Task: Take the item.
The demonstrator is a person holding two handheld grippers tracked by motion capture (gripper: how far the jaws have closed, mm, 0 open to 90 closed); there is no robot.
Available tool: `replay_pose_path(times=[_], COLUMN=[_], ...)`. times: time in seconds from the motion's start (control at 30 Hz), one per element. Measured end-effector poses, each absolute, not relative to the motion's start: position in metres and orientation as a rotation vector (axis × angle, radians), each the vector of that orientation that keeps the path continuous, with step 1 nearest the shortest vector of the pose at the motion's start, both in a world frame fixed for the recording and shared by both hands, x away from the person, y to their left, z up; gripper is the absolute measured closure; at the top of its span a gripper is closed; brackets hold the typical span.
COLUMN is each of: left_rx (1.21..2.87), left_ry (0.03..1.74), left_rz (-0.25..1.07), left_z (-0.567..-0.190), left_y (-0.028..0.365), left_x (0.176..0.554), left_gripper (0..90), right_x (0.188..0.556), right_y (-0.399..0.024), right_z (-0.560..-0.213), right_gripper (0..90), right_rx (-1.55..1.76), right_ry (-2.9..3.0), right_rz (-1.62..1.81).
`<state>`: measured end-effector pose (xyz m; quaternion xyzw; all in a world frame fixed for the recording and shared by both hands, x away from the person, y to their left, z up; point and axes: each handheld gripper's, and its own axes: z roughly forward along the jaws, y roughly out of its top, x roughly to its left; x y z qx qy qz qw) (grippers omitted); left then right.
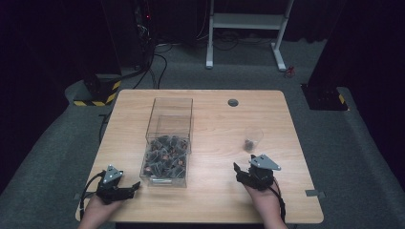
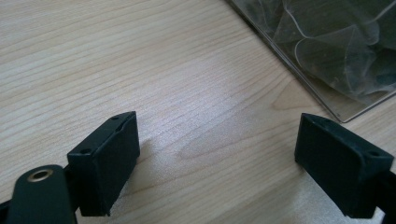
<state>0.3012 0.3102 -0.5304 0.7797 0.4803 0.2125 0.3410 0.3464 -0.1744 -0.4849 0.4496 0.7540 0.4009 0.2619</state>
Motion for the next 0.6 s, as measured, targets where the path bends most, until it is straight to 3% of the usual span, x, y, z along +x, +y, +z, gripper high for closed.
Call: replay_pose_path(times=[0.6], left_rx=[2.029], left_ry=[1.249], left_rz=[0.553], left_z=[-0.530], left_y=[0.310], left_x=[0.301], left_gripper=[14.3], right_x=[0.329], right_y=[-0.174], right_z=[-0.523], right_gripper=[24.7], right_rx=[1.281], right_ry=[2.153], right_rz=[0.963])
